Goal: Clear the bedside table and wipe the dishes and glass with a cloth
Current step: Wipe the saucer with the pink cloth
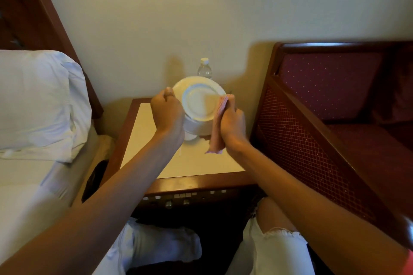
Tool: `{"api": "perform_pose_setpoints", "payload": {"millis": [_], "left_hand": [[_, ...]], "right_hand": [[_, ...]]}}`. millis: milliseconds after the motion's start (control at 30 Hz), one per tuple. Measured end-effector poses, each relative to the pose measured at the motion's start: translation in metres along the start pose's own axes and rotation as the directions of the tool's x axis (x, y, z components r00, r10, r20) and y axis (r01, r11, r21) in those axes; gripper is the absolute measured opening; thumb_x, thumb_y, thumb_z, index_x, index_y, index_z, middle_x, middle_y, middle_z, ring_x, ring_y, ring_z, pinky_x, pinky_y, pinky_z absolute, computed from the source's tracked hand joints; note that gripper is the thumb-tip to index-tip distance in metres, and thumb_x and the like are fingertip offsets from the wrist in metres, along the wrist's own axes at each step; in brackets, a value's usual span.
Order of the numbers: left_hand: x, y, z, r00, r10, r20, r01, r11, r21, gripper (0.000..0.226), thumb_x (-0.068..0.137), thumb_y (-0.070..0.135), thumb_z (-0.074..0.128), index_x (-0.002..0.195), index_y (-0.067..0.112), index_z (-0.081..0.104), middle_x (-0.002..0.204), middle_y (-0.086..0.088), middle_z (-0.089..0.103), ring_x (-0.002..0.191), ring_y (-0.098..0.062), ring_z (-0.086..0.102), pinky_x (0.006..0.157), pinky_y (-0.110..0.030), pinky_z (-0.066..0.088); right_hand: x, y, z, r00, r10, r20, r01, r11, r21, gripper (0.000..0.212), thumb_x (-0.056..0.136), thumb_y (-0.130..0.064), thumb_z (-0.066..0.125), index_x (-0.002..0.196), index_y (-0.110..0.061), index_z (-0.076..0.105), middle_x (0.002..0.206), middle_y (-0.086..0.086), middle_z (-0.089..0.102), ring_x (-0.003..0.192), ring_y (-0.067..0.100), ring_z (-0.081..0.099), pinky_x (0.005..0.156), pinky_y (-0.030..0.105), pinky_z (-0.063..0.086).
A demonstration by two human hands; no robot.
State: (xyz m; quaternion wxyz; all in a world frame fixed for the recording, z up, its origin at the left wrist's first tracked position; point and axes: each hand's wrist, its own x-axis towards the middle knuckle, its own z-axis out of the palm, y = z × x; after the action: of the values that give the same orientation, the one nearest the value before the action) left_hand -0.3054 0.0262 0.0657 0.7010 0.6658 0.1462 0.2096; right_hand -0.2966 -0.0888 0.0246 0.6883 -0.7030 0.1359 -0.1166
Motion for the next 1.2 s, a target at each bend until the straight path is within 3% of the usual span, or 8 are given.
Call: {"api": "perform_pose_setpoints", "payload": {"millis": [133,233,367,600,800,1000,1100,1200], "left_hand": [[-0.007,-0.002,-0.007,0.987,-0.148,0.062,0.156,0.975,-0.156,0.034,0.093,0.010,0.045,0.063,0.020,0.032,0.058,0.009,0.030,0.053,-0.010,0.027,0.054,-0.028,0.023],[-0.004,0.003,-0.022,0.908,-0.280,0.311,0.310,0.950,-0.051,0.021,0.088,0.022,0.058,0.069,0.019,0.053,0.059,0.004,0.050,0.053,-0.014,0.046,0.053,-0.026,0.035],[-0.001,0.006,-0.023,0.835,-0.277,0.475,0.206,0.958,0.198,0.015,0.090,0.031,0.068,0.081,0.018,0.069,0.077,0.002,0.068,0.073,-0.019,0.062,0.069,-0.031,0.045],[-0.004,-0.001,0.001,0.999,0.014,-0.041,-0.015,1.000,-0.023,0.021,0.099,0.032,0.053,0.088,0.016,0.061,0.078,0.011,0.057,0.068,-0.004,0.050,0.060,-0.021,0.040],[0.003,-0.014,-0.013,0.962,-0.130,0.241,0.109,0.989,0.100,0.021,0.094,0.032,0.062,0.076,0.021,0.066,0.077,0.003,0.062,0.073,-0.018,0.054,0.065,-0.031,0.041],[-0.005,0.002,0.011,0.994,0.033,-0.102,-0.038,0.998,-0.046,0.021,0.100,0.031,0.049,0.084,0.020,0.056,0.079,0.009,0.055,0.073,-0.010,0.053,0.066,-0.030,0.044],[-0.003,-0.001,0.007,0.996,-0.078,0.044,0.085,0.980,-0.179,0.014,0.093,0.024,0.053,0.082,0.017,0.056,0.078,0.002,0.053,0.073,-0.019,0.051,0.065,-0.031,0.043],[0.007,-0.001,-0.017,0.878,-0.247,0.411,0.342,0.923,-0.175,0.008,0.088,0.022,0.057,0.089,0.014,0.059,0.077,-0.003,0.053,0.064,-0.021,0.054,0.057,-0.029,0.046]], "right_hand": [[-0.003,0.016,-0.004,0.991,0.134,0.017,-0.135,0.985,0.111,0.054,0.087,-0.069,0.036,0.081,-0.029,0.071,0.091,0.009,0.071,0.085,0.035,0.070,0.072,0.055,0.058],[0.010,0.006,-0.024,0.980,0.099,0.176,-0.095,0.995,-0.029,0.048,0.096,-0.054,0.045,0.090,-0.015,0.073,0.085,0.008,0.070,0.068,0.022,0.068,0.047,0.033,0.054],[0.019,-0.020,-0.032,0.925,0.016,0.379,0.065,0.978,-0.200,0.040,0.099,-0.042,0.049,0.079,-0.015,0.072,0.073,0.001,0.067,0.065,0.012,0.062,0.068,0.032,0.050],[0.004,0.003,0.005,0.964,0.218,0.151,-0.233,0.969,0.086,0.044,0.081,-0.064,0.038,0.080,-0.030,0.065,0.098,0.008,0.071,0.093,0.035,0.068,0.084,0.059,0.055],[0.026,-0.023,-0.020,0.939,0.227,0.257,-0.210,0.973,-0.093,0.035,0.099,-0.038,0.046,0.101,-0.009,0.066,0.094,0.009,0.067,0.082,0.020,0.063,0.068,0.030,0.051],[0.004,-0.007,0.011,0.968,0.237,0.088,-0.248,0.956,0.154,0.041,0.097,-0.051,0.036,0.084,-0.022,0.062,0.098,0.010,0.069,0.093,0.027,0.065,0.083,0.046,0.057],[0.012,-0.008,0.001,0.972,0.226,0.056,-0.232,0.964,0.127,0.042,0.093,-0.054,0.044,0.086,-0.020,0.067,0.098,0.008,0.071,0.093,0.028,0.067,0.085,0.050,0.057],[0.029,-0.020,-0.031,0.968,0.173,0.184,-0.177,0.984,0.004,0.046,0.095,-0.051,0.050,0.087,-0.010,0.069,0.078,0.010,0.068,0.063,0.024,0.068,0.050,0.037,0.057]]}}
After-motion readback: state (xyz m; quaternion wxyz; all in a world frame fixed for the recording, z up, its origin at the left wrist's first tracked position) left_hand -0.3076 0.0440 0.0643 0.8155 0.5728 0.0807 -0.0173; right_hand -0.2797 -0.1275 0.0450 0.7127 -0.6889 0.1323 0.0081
